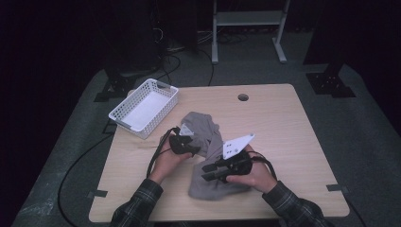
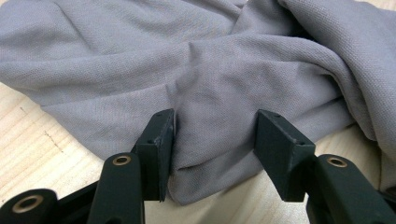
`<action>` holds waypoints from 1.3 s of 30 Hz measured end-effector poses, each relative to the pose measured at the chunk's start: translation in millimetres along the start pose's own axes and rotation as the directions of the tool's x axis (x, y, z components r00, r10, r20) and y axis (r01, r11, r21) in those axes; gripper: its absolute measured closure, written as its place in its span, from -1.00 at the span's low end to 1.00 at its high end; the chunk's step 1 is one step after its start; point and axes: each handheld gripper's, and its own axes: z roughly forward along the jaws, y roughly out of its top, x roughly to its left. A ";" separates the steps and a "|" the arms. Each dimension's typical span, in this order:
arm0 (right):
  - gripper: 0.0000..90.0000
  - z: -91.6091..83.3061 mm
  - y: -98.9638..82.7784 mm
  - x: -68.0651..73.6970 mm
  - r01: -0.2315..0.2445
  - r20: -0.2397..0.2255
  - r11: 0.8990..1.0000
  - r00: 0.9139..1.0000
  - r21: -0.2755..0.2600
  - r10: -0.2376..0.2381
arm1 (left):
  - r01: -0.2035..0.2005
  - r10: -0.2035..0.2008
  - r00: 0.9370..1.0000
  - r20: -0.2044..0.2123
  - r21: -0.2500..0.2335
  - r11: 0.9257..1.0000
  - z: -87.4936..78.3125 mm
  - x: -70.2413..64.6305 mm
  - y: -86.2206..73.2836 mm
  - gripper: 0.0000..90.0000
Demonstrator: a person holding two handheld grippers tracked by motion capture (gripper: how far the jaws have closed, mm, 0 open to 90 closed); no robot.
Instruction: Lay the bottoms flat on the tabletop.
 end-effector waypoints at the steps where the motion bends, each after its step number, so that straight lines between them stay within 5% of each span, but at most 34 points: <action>1: 0.45 -5.8 -0.8 -4.8 -0.009 0.027 1.000 1.000 -0.011 0.009 | 0.004 -0.004 1.000 -0.001 0.003 1.000 -0.9 0.7 0.4 0.04; 5: 0.35 -29.2 -12.5 -30.1 -0.066 0.163 0.998 0.984 -0.024 0.069 | 0.029 -0.029 1.000 0.009 -0.025 0.999 -9.5 2.0 4.4 0.05; 8: 0.30 -42.3 -27.3 -49.2 -0.127 0.254 0.992 0.959 -0.011 0.126 | 0.043 -0.041 0.999 0.034 -0.068 0.997 -19.6 0.5 10.8 0.04; 13: 0.26 -47.3 -54.3 -75.4 -0.234 0.335 0.972 0.917 0.016 0.215 | 0.055 -0.043 0.994 0.099 -0.120 0.991 -22.8 -10.2 22.3 0.01; 17: 0.24 -40.9 -66.9 -88.3 -0.276 0.360 0.960 0.901 0.042 0.243 | 0.034 -0.019 0.993 0.117 -0.121 0.992 -16.2 -20.6 30.3 -0.01; 21: 0.24 -35.0 -69.3 -93.3 -0.292 0.365 0.956 0.895 0.043 0.257 | 0.019 -0.004 0.992 0.124 -0.124 0.992 -9.6 -24.1 37.4 -0.02; 26: 0.25 -27.1 -69.6 -92.4 -0.283 0.361 0.957 0.900 0.059 0.244 | -0.006 0.021 0.990 0.138 -0.106 0.994 2.4 -30.7 41.2 -0.02; 29: 0.29 -24.4 -68.7 -92.3 -0.279 0.362 0.959 0.900 0.050 0.243 | -0.030 0.041 0.991 0.129 -0.086 0.996 9.1 -32.9 38.9 0.20; 33: 0.40 -17.5 -66.5 -91.9 -0.262 0.369 0.963 0.902 0.059 0.223 | -0.003 0.010 0.989 0.148 -0.053 0.999 16.0 -32.0 30.4 0.66; 37: 0.46 -6.6 -67.6 -92.8 -0.275 0.368 0.956 0.903 0.104 0.220 | 0.027 -0.016 0.986 0.167 -0.060 0.998 16.8 -29.1 26.6 0.73; 39: 0.46 -1.7 -68.2 -92.5 -0.269 0.396 0.954 0.897 0.134 0.198 | 0.028 -0.017 0.985 0.173 -0.060 0.998 17.4 -28.9 25.7 0.71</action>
